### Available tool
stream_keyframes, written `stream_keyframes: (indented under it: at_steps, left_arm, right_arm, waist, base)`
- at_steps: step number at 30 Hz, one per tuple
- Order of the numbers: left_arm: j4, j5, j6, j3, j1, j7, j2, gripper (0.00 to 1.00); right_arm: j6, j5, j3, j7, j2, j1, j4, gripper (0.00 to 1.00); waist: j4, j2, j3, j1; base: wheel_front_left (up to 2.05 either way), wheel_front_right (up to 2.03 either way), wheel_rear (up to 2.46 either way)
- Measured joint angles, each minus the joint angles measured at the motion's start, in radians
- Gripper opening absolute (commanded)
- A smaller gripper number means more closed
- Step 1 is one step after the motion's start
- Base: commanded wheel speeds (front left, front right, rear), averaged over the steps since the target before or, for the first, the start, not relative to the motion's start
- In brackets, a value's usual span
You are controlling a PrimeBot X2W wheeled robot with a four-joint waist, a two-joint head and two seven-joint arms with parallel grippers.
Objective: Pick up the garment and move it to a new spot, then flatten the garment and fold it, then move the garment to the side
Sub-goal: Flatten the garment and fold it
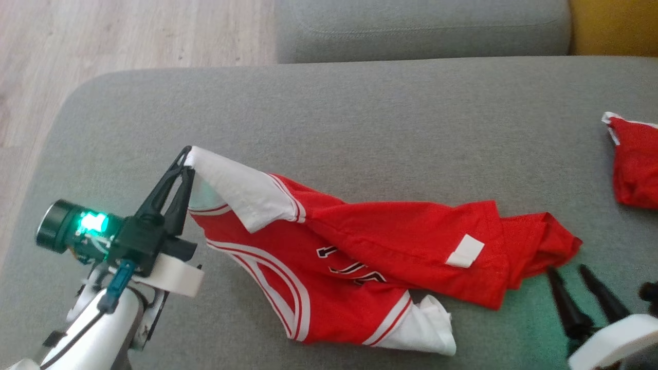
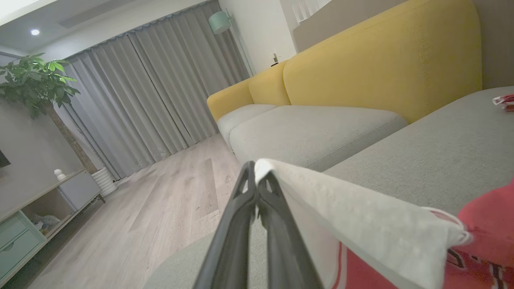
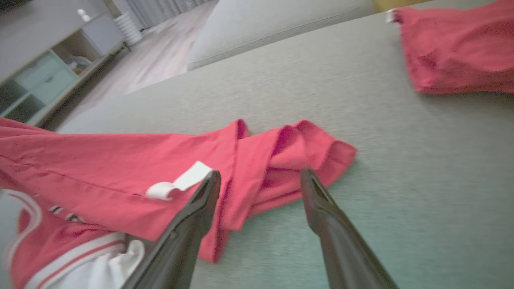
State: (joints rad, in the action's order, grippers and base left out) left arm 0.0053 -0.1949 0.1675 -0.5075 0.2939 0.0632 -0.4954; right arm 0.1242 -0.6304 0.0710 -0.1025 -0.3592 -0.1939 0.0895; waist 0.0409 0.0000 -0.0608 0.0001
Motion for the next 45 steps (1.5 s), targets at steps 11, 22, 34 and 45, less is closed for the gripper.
stream_keyframes:
  at_steps: [11,22,34,45]
  left_arm:
    - [0.008,-0.008,0.008,0.012,-0.006,0.017,-0.001,0.0]
    - [0.008,-0.008,0.009,0.01,0.003,0.022,-0.001,0.0]
    - [0.018,-0.012,0.017,0.0,0.014,0.026,0.0,0.0]
    - [-0.077,-0.005,-0.015,-0.003,0.091,0.033,-0.038,0.0]
  right_arm:
    - [0.0,-0.071,0.182,0.009,-0.04,0.033,0.039,1.0]
    - [0.0,-0.191,0.282,0.099,-0.033,0.168,0.197,1.0]
    - [0.0,-0.276,0.399,0.194,-0.095,0.219,0.253,0.0]
    - [0.0,-0.245,0.232,0.244,-0.244,0.221,0.017,0.0]
  waist:
    - [0.027,0.0,-0.025,0.0]
    - [0.041,0.0,-0.057,0.0001]
    - [0.051,0.0,-0.055,0.0]
    - [0.029,0.0,0.014,-0.0002]
  base:
    - [0.0,0.0,0.0]
    - [0.0,0.0,0.0]
    - [0.0,0.0,0.0]
    - [0.0,0.0,0.0]
